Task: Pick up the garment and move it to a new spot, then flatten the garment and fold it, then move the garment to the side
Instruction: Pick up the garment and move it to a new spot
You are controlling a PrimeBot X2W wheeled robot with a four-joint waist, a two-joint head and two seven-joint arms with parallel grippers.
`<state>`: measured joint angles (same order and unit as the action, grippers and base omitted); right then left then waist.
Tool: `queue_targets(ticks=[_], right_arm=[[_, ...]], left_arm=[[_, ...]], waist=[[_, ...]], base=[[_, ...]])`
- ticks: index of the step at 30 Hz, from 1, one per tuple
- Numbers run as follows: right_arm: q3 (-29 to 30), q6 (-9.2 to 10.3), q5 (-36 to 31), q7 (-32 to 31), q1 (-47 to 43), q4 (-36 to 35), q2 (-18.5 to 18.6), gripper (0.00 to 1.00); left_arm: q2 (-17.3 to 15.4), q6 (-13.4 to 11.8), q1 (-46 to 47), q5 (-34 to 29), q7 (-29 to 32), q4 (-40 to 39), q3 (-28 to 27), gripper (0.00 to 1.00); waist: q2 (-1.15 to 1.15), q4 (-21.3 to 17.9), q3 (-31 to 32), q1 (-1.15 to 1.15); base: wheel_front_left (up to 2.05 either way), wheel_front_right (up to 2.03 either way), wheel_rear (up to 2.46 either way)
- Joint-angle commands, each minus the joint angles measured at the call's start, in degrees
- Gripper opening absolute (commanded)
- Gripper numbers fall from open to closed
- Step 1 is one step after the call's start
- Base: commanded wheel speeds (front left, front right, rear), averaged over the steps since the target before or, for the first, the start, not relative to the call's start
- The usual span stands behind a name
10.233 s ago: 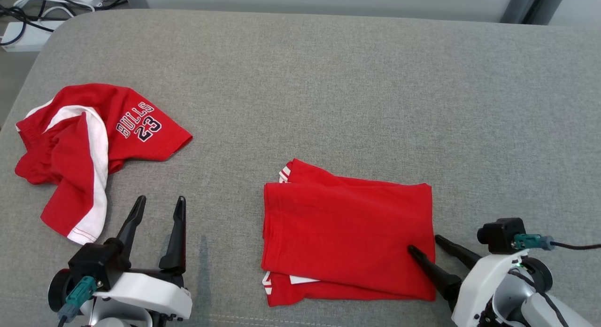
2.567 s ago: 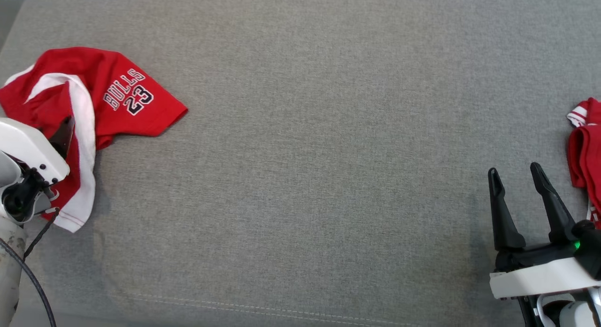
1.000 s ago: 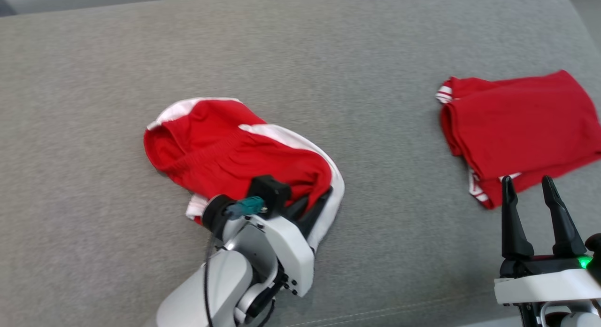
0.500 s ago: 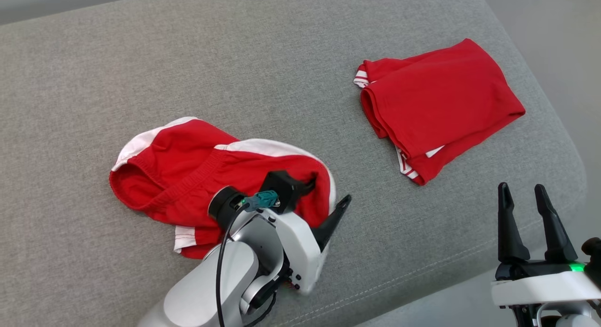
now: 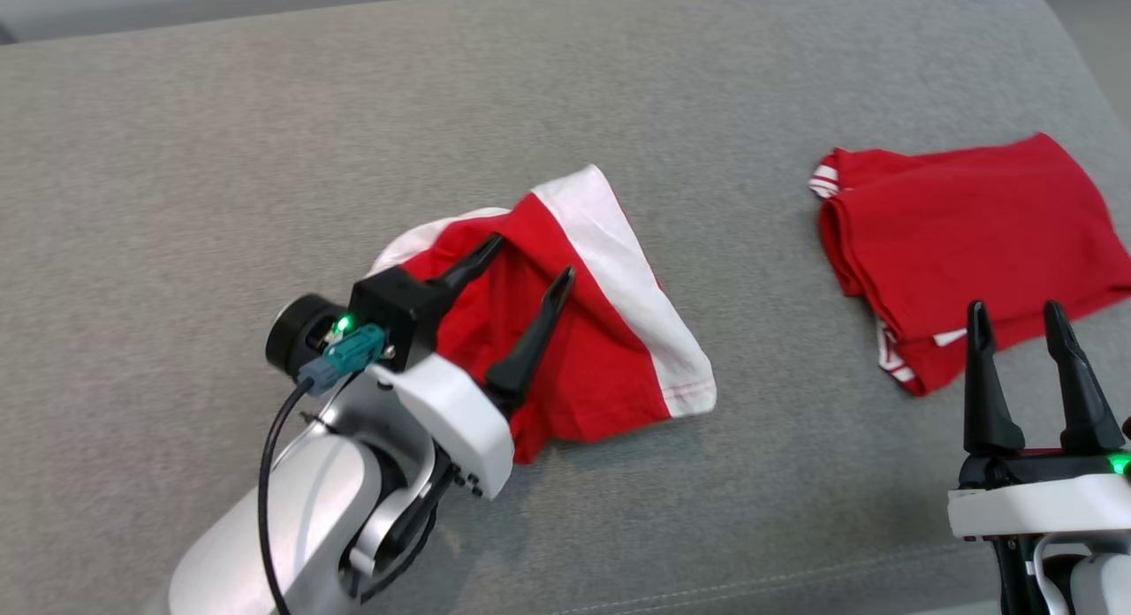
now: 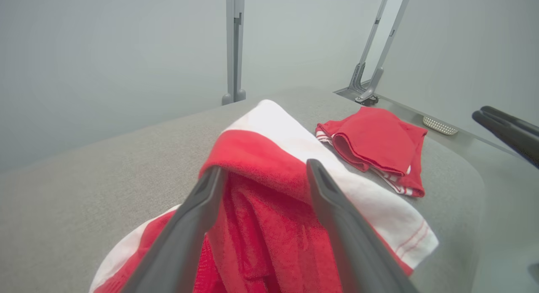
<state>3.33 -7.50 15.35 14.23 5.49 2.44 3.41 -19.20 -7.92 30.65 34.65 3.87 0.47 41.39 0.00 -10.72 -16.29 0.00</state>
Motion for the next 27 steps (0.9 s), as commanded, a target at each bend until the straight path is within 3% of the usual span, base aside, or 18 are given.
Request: queue_targets(ticks=[1, 6, 11, 22, 27], right_arm=[[-0.56, 0.01, -0.84, 0.76, 1.08, -1.37, 1.30, 1.00], [-0.10, 0.01, -1.19, 0.76, 0.79, -1.46, 1.38, 1.00], [0.31, 0.01, -1.51, 0.76, 0.01, -1.94, 1.57, 1.00], [0.19, 0.01, -3.23, -1.03, -1.54, -2.73, 3.76, 1.00], [0.51, 0.01, -3.95, -2.70, -4.28, -2.85, 3.69, 1.00]], left_arm=[[-1.66, -0.59, -1.05, 0.86, 0.67, -2.93, -2.40, 1.00], [-2.94, -0.83, -4.02, 2.44, 1.53, -4.84, -2.46, 1.00], [-4.17, -3.71, -7.11, 2.25, -0.80, -6.88, -4.54, 1.00], [-10.93, -13.13, -17.91, 3.29, -10.88, -9.30, -18.25, 1.00], [-12.95, -13.60, -23.03, 5.32, -13.55, -8.56, -22.08, 1.00]], waist=[[0.00, 4.11, 1.86, 0.00], [0.00, 5.63, 2.78, 0.00], [0.00, 7.11, 3.70, 0.00], [0.00, 13.22, 7.87, 0.00], [0.00, 15.00, 10.41, 0.00]], base=[[0.00, 0.00, 0.00], [0.00, 0.00, 0.00], [0.00, 0.00, 0.00], [0.00, 0.00, 0.00], [0.00, 0.00, 0.00]])
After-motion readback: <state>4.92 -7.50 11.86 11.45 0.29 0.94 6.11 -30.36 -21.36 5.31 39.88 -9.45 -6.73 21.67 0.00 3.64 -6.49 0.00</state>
